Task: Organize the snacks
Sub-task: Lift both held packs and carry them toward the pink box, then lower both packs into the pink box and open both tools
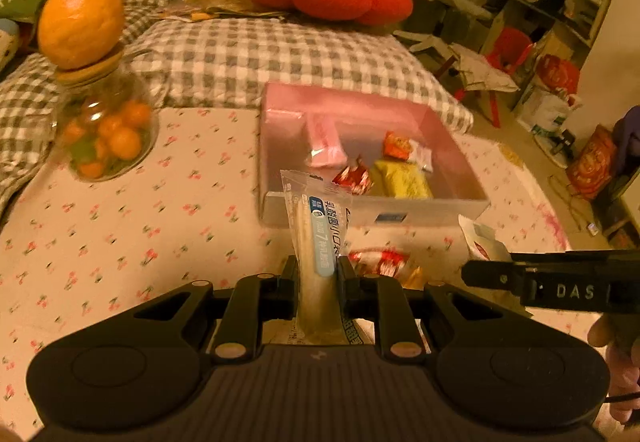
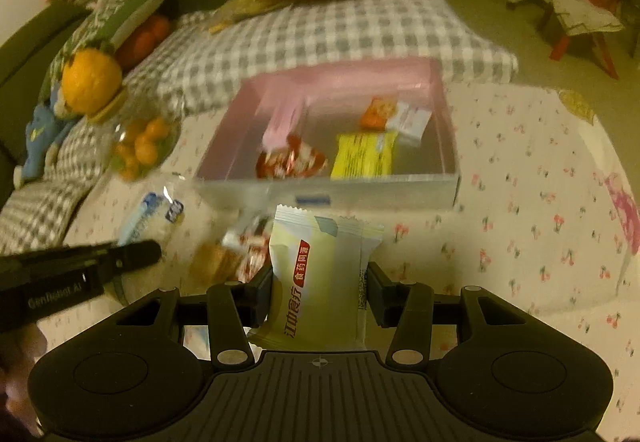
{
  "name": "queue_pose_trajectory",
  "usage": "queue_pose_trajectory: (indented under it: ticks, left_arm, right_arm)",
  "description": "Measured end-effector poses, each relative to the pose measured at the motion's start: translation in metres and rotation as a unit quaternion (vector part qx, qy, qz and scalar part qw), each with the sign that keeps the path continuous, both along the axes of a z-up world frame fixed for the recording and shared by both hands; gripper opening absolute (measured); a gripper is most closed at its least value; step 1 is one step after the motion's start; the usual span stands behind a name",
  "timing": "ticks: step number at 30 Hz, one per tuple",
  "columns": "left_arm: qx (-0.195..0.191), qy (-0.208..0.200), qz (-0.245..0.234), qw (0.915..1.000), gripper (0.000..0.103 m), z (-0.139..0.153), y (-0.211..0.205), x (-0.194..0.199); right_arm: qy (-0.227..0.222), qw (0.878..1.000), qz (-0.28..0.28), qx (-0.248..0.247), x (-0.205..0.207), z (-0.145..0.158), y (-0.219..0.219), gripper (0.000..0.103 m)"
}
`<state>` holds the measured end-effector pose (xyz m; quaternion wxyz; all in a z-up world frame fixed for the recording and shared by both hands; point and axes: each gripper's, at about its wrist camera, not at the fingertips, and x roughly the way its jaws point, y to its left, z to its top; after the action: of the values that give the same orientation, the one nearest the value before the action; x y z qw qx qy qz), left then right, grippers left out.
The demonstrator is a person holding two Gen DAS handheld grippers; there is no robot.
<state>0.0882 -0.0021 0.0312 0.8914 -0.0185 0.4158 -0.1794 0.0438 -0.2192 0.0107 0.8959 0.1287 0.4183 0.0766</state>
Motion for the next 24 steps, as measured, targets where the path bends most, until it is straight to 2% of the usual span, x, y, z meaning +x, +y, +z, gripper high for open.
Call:
queue_pose_trajectory:
  ticks: [4, 8, 12, 24]
  left_arm:
    - [-0.002, -0.006, 0.003, 1.0000, 0.016, 0.003, -0.009, 0.022]
    - [-0.023, -0.002, -0.006, 0.9997, 0.016, 0.005, -0.020, 0.044]
    - [-0.031, -0.002, -0.024, 0.9992, 0.016, 0.003, -0.036, 0.063]
    - [-0.034, 0.010, -0.038, 0.9986, 0.017, -0.020, -0.081, 0.115]
  right_arm:
    - [-0.006, 1.000, -0.014, 0.014, 0.023, 0.008, -0.010, 0.047]
    - [-0.012, 1.000, -0.024, 0.011, 0.048, 0.010, -0.019, 0.047]
    - [-0.011, 0.999, -0.035, 0.012, 0.074, 0.006, -0.029, 0.047]
    - [-0.008, 0.999, -0.046, 0.016, 0.137, -0.012, -0.048, 0.047]
